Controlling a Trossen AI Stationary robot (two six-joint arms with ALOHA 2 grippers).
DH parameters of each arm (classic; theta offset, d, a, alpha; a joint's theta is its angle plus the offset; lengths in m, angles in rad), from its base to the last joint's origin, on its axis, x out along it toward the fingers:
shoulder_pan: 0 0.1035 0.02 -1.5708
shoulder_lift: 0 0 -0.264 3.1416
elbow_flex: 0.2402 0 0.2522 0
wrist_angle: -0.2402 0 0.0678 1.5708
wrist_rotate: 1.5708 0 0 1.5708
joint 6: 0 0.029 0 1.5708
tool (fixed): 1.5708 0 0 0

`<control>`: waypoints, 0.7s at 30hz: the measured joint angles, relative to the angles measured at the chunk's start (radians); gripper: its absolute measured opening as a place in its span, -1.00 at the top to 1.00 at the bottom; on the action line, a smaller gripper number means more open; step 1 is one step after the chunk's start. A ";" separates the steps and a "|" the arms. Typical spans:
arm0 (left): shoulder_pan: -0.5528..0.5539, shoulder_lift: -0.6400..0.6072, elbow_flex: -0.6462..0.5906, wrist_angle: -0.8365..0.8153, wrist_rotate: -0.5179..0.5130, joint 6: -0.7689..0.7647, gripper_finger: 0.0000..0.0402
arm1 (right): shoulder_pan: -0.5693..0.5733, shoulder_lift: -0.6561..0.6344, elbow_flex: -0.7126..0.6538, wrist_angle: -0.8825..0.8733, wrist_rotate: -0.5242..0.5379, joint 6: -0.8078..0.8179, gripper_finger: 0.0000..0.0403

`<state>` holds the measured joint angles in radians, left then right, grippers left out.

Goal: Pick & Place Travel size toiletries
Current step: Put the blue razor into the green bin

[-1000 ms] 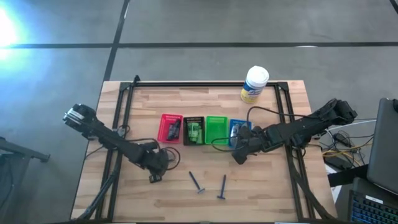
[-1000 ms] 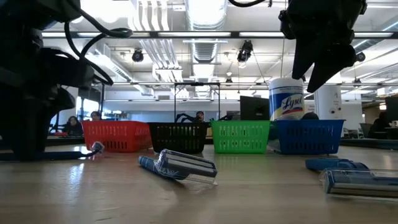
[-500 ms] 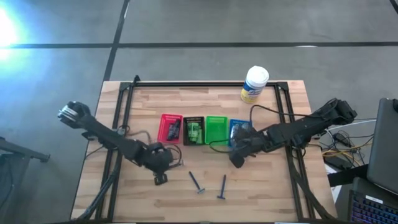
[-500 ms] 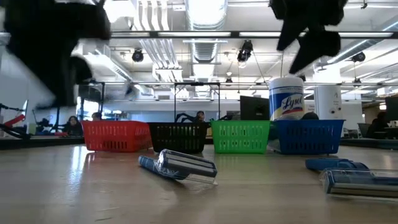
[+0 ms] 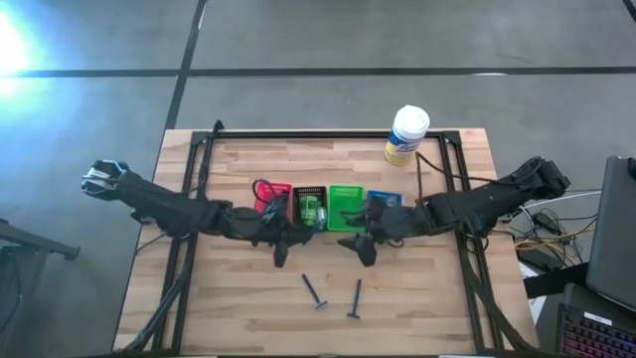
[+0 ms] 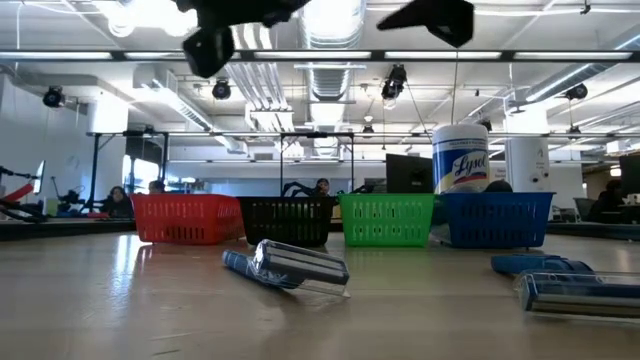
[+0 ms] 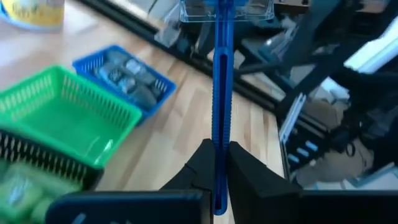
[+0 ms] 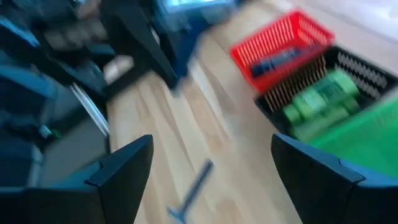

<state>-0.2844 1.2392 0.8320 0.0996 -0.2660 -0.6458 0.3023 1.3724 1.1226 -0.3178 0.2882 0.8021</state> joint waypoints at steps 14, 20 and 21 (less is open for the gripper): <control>0.059 0.122 0.001 0.348 0.063 0.069 0.90 | -0.052 0.000 0.000 0.168 0.048 -0.075 -0.74; 0.060 0.168 0.022 0.414 0.070 0.067 0.90 | -0.078 0.000 -0.005 0.169 0.022 -0.077 -0.62; 0.061 0.173 0.027 0.414 0.069 0.067 0.90 | -0.078 0.000 -0.006 0.168 0.022 -0.077 -0.60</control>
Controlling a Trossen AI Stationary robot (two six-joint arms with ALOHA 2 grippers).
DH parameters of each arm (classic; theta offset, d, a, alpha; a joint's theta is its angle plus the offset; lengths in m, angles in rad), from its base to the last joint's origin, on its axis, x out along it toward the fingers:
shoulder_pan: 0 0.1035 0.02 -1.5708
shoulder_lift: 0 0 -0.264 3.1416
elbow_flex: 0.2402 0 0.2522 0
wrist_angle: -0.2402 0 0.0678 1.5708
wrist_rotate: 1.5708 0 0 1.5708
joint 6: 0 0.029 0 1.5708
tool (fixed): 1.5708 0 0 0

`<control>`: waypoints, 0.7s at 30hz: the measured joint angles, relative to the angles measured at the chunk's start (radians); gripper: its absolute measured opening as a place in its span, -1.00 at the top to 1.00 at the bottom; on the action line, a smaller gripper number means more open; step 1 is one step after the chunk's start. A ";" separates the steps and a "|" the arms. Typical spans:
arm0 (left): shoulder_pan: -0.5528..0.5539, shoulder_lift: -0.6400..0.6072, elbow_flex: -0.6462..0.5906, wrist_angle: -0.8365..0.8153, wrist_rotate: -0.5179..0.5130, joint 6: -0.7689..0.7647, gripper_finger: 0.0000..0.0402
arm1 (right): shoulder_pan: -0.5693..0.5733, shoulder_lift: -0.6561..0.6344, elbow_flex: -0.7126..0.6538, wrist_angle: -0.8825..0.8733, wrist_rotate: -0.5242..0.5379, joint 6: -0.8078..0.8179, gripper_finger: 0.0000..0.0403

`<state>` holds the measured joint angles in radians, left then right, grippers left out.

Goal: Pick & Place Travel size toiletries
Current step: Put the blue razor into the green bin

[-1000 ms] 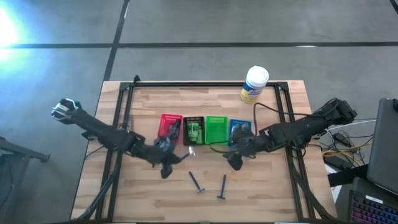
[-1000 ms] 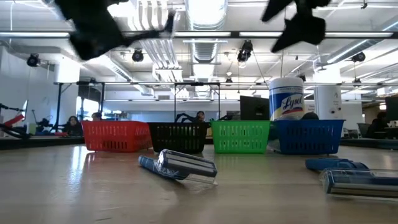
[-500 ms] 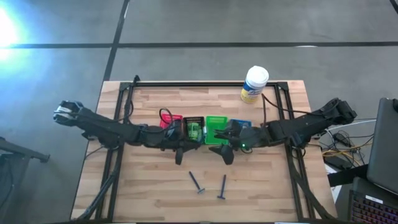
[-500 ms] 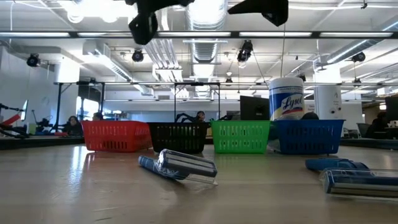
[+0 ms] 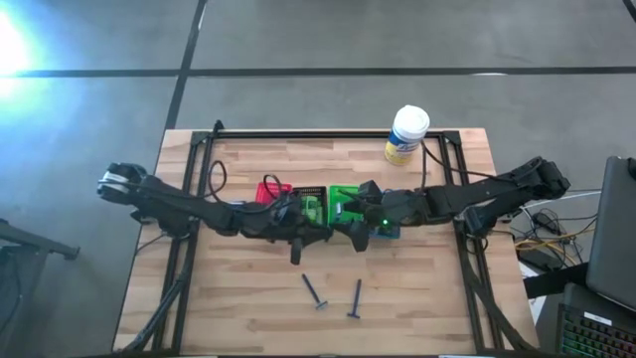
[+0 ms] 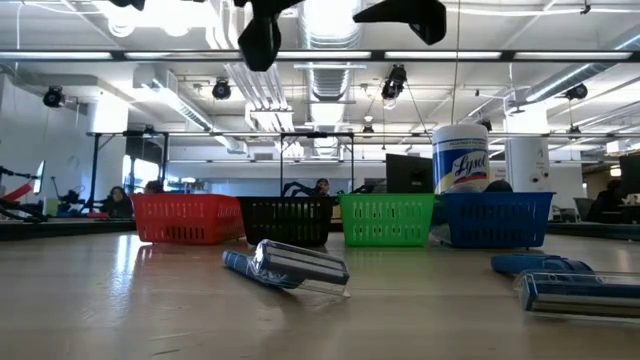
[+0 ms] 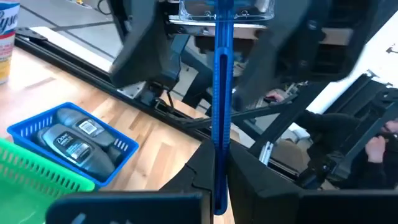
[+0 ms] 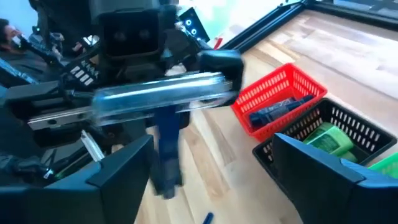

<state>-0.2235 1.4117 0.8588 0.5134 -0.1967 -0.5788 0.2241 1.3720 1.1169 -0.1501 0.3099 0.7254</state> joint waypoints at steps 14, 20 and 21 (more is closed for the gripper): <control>0.031 0.012 0.008 -0.001 0.001 0.005 0.90 | -0.009 0.005 -0.010 -0.001 -0.023 0.004 -0.08; 0.042 0.012 0.008 -0.007 0.010 0.008 0.89 | -0.031 0.006 -0.010 0.001 -0.025 0.000 0.26; 0.043 0.012 0.008 -0.012 0.010 0.008 0.88 | -0.035 0.006 -0.010 0.000 -0.029 -0.001 0.33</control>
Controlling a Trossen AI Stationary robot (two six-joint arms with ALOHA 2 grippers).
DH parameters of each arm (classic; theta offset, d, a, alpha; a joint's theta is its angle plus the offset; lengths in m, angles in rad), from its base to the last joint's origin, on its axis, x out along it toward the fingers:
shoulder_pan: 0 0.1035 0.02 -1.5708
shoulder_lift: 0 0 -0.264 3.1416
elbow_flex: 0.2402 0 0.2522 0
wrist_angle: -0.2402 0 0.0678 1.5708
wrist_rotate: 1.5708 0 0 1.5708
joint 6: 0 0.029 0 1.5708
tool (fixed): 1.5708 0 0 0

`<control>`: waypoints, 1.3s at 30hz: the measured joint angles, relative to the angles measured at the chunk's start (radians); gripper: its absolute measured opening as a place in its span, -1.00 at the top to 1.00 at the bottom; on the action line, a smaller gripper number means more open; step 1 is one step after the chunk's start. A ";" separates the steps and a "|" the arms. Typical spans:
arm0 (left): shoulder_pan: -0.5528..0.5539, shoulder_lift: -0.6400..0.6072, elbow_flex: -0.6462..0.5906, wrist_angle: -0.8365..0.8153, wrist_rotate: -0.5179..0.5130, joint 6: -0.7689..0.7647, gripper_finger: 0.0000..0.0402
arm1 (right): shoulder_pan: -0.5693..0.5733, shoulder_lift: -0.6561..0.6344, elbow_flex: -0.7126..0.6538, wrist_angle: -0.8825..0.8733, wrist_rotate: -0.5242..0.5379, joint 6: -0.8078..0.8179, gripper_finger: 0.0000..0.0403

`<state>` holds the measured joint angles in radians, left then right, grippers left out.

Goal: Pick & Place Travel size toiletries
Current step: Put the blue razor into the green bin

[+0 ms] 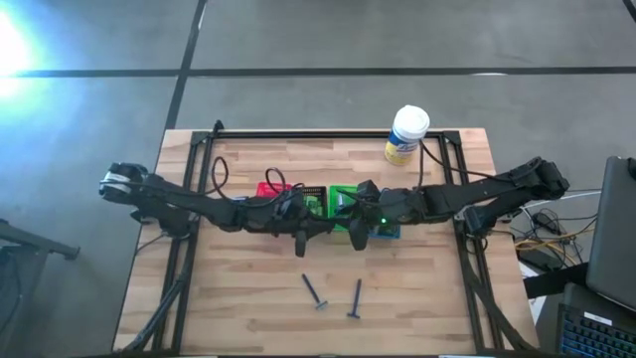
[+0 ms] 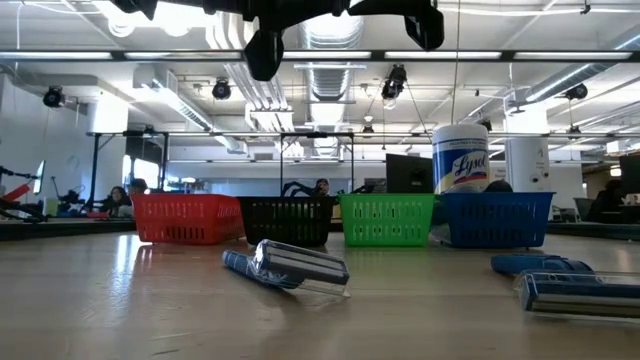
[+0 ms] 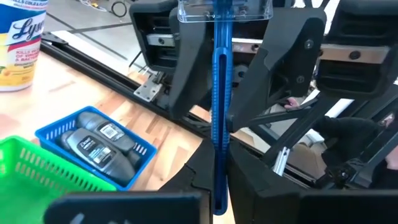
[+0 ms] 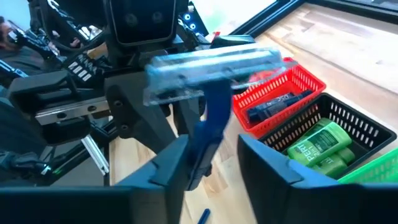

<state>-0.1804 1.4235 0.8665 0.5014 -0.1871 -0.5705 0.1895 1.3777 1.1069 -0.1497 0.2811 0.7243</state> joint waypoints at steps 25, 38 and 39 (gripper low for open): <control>0.006 -0.036 -0.001 -0.450 -0.103 0.036 -0.16 | -0.260 0.092 -0.041 -0.286 -0.136 0.212 0.84; 0.021 -0.124 -0.003 -0.897 0.059 0.137 -0.15 | -0.344 0.373 -0.003 -0.264 -0.426 0.354 0.65; 0.029 -0.132 -0.003 -0.905 0.057 0.156 -0.16 | -0.344 0.376 0.000 -0.263 -0.427 0.366 0.62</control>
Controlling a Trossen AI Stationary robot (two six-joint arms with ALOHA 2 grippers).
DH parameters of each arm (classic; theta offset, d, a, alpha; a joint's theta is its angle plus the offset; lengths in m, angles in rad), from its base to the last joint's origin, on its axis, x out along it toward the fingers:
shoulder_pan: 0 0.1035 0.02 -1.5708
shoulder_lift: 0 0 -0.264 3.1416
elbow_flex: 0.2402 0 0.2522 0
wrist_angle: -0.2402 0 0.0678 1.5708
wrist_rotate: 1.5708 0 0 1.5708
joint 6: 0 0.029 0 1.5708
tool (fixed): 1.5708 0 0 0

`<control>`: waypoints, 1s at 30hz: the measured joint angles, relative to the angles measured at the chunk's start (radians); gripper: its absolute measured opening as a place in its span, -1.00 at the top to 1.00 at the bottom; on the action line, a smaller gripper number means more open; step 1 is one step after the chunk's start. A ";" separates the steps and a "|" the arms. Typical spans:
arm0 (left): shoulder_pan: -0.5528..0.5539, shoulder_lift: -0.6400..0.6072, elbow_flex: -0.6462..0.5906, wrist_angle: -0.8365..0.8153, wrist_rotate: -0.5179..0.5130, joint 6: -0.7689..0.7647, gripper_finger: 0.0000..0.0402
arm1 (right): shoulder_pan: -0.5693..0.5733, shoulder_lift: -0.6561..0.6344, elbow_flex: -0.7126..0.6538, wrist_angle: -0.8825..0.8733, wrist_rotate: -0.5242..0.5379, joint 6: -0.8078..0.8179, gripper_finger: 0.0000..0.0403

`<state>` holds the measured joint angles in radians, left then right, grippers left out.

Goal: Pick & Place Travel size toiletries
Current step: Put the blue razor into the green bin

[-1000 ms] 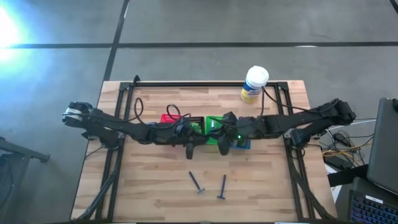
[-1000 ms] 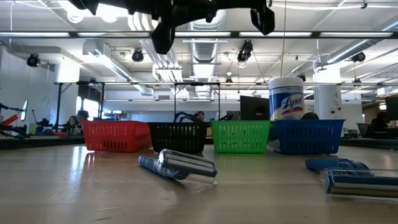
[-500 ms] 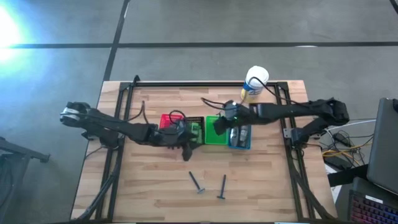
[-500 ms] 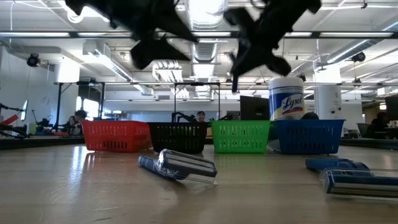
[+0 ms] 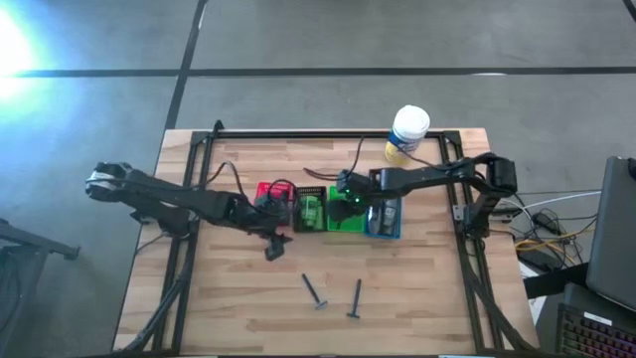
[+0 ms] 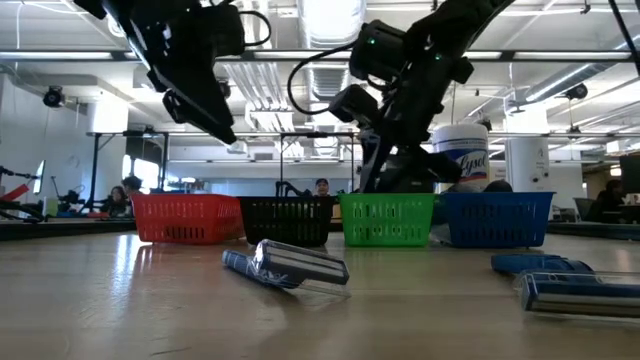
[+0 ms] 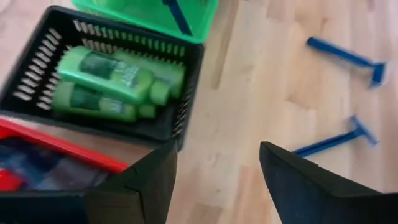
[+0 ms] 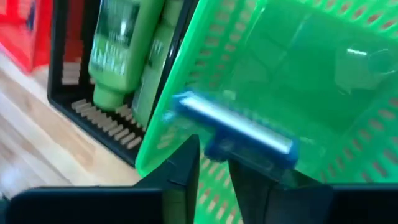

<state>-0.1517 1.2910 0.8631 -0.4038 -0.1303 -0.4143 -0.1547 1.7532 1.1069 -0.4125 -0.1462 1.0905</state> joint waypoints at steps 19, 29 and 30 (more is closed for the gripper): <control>0.077 -0.020 -0.002 -0.058 0.043 0.311 -0.14 | 0.124 -0.097 0.055 -0.202 0.060 0.100 -0.17; 0.032 -0.020 -0.002 -0.059 0.045 0.131 -0.14 | 0.450 -0.091 0.098 -0.356 0.085 0.492 -0.31; 0.029 -0.020 -0.002 -0.059 0.043 0.125 -0.14 | 0.477 -0.084 0.099 -0.351 0.099 0.533 -0.32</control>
<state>-0.1228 1.2709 0.8616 -0.4625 -0.0875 -0.2897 0.3223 1.6690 1.2059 -0.7638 -0.0473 1.6231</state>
